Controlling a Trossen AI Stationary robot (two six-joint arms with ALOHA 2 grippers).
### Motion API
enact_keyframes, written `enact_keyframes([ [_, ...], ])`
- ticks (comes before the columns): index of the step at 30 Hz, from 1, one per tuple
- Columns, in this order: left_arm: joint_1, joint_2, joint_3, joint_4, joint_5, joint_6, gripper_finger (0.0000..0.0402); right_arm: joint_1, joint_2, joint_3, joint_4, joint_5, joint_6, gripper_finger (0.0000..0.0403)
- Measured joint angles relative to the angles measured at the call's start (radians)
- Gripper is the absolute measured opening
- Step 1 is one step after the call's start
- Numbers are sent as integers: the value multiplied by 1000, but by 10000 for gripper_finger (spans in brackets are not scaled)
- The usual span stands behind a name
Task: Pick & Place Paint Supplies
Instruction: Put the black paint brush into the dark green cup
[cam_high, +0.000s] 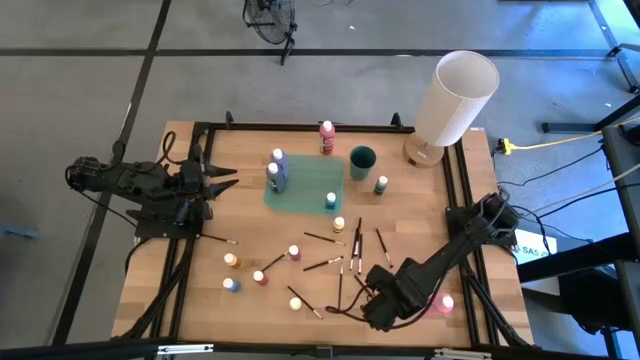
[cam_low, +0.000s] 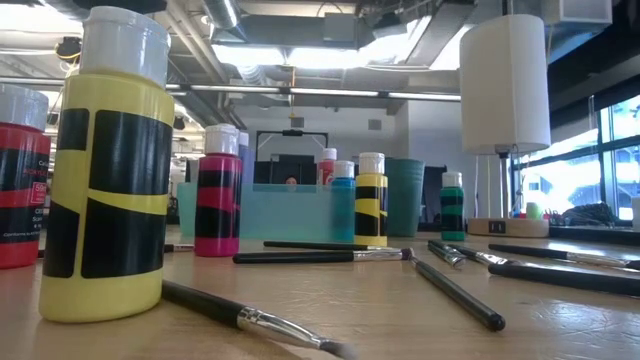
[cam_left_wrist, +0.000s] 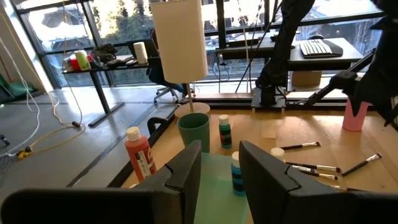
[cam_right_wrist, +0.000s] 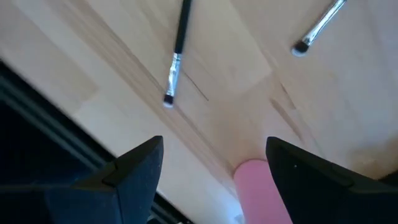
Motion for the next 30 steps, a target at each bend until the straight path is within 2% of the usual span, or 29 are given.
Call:
enact_keyframes([
  [12,0,0,0,28,17,0,104,8,0,-244,328,-14,-41,289],
  [17,0,0,0,29,51,-1,104,8,0,-252,379,-16,-70,289],
  [30,0,0,0,24,52,-1,104,10,17,-252,442,8,-176,289],
])
